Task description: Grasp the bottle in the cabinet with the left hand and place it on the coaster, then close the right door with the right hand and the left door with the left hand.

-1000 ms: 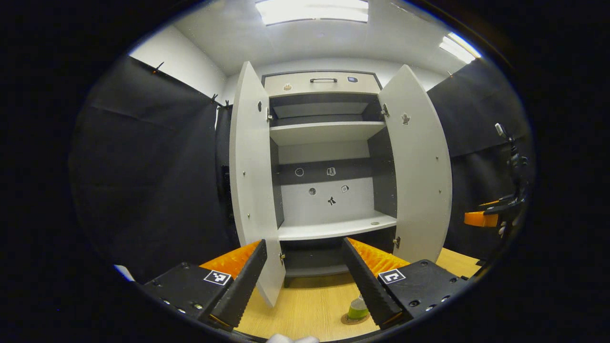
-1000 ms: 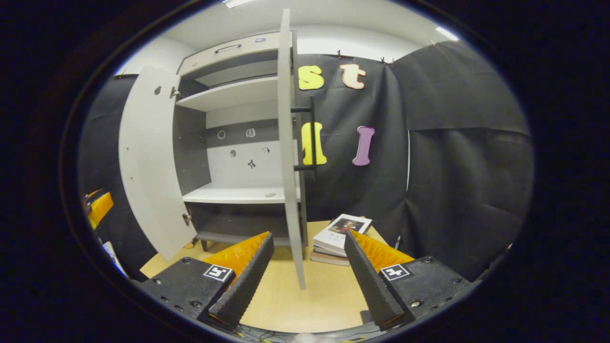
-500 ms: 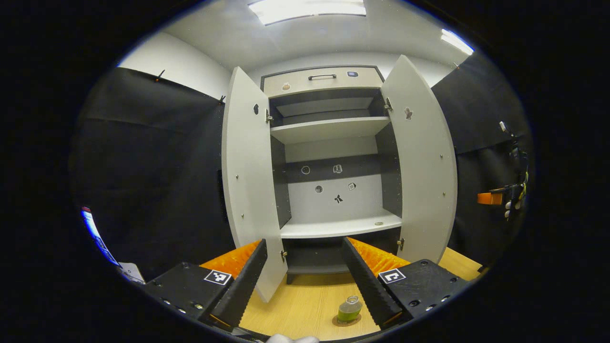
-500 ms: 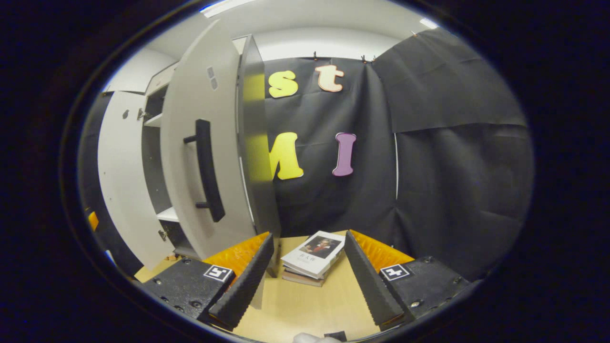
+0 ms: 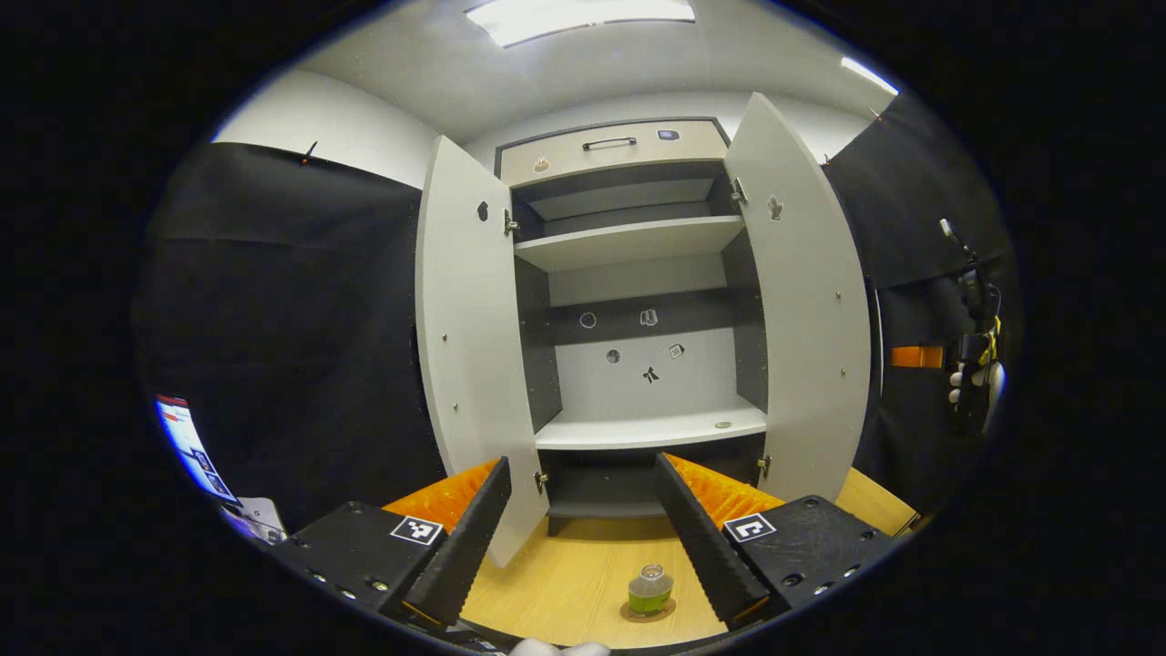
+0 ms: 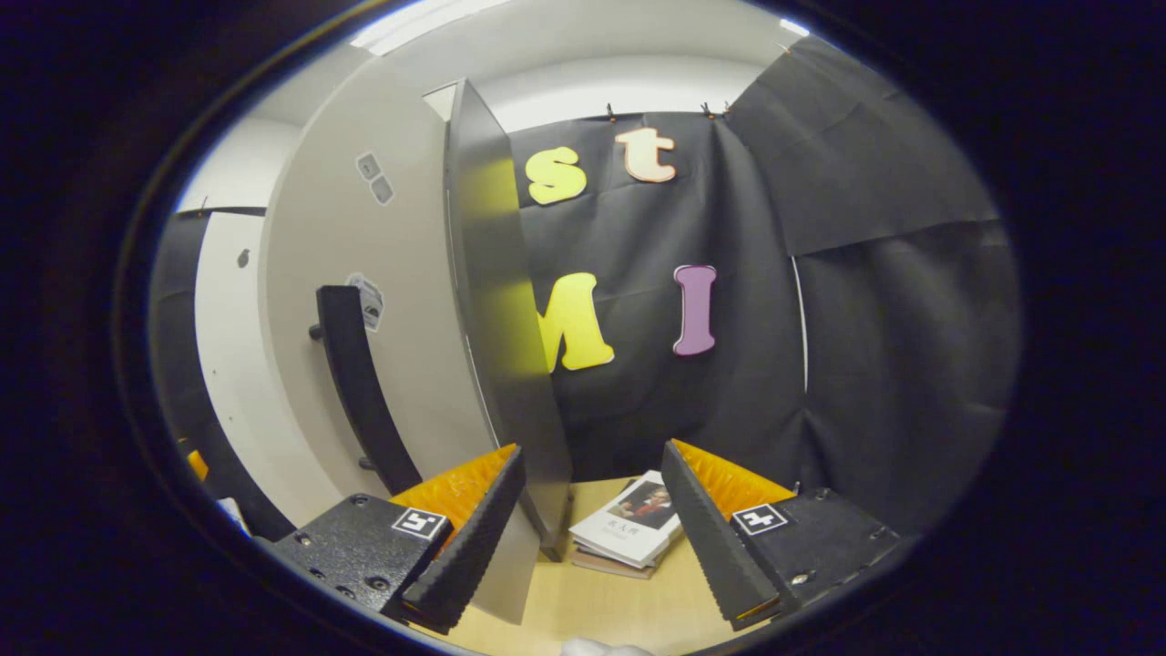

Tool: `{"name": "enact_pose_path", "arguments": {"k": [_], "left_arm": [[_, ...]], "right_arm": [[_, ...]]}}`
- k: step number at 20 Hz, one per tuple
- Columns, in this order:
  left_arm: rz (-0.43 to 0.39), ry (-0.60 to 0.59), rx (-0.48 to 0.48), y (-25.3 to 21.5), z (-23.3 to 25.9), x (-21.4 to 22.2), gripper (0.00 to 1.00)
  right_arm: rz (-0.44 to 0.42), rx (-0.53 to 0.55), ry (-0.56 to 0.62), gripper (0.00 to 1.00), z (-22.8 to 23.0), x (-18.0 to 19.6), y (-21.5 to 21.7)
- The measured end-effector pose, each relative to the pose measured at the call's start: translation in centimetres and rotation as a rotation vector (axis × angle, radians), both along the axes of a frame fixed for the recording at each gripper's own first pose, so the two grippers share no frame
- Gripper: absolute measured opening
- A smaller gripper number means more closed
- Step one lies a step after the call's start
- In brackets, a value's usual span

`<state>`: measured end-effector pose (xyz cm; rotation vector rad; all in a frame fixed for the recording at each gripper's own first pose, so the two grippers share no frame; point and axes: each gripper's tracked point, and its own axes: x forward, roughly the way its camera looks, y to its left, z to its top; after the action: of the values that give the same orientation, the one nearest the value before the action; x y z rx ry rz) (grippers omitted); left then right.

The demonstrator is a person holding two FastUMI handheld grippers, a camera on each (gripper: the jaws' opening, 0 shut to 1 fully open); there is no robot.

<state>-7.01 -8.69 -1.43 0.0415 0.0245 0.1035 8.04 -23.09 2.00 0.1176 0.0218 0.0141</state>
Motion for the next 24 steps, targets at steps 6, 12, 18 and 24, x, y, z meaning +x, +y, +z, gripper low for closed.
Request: {"name": "enact_pose_path", "arguments": {"k": [6,12,18,24], "left_arm": [[-0.038,-0.014,-0.040,1.2,-0.6,0.6,0.96],[-0.086,-0.015,-0.047,4.6,-1.7,2.0,0.96],[-0.138,-0.007,-0.027,7.2,-2.7,3.3,0.96],[-0.141,-0.009,-0.026,10.5,-3.1,3.5,0.96]], "right_arm": [[0.038,-0.046,-0.028,0.99,1.4,-0.1,5.4],[-0.040,-0.073,-0.028,0.96,1.6,-0.6,6.7],[-0.081,-0.126,-0.034,0.97,1.5,-1.2,10.8],[-0.051,-0.145,-0.025,0.97,1.1,0.0,16.2]]}}
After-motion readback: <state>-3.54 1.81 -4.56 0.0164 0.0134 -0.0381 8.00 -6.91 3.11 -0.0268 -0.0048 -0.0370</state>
